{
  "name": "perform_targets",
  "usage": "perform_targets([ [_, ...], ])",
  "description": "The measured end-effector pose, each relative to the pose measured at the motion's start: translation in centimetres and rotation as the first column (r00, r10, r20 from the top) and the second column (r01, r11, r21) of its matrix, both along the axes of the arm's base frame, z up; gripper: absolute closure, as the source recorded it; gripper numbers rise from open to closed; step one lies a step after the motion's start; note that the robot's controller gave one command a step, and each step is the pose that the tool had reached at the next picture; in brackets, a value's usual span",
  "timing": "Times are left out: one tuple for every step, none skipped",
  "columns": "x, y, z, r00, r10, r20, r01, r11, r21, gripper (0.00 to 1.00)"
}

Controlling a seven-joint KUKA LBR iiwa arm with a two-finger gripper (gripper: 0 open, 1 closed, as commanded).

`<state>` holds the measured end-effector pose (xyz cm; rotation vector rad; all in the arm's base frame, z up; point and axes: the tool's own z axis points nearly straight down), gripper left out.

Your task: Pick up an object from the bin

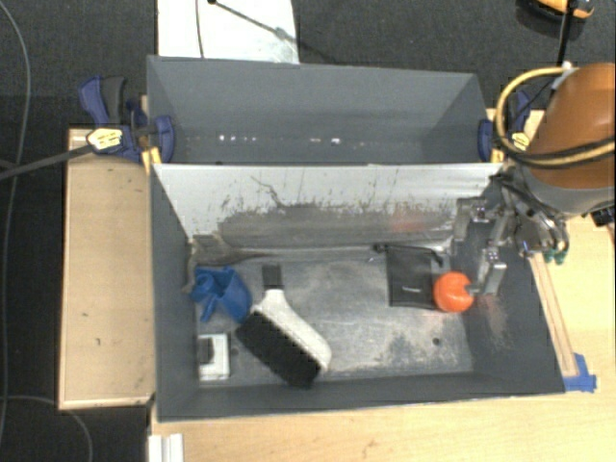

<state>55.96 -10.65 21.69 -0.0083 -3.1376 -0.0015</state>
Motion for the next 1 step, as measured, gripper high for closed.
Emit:
perform_targets([
  [0.13,0.05,0.5,1.0,0.003,0.008,-0.003,1.0,-0.002,0.0],
])
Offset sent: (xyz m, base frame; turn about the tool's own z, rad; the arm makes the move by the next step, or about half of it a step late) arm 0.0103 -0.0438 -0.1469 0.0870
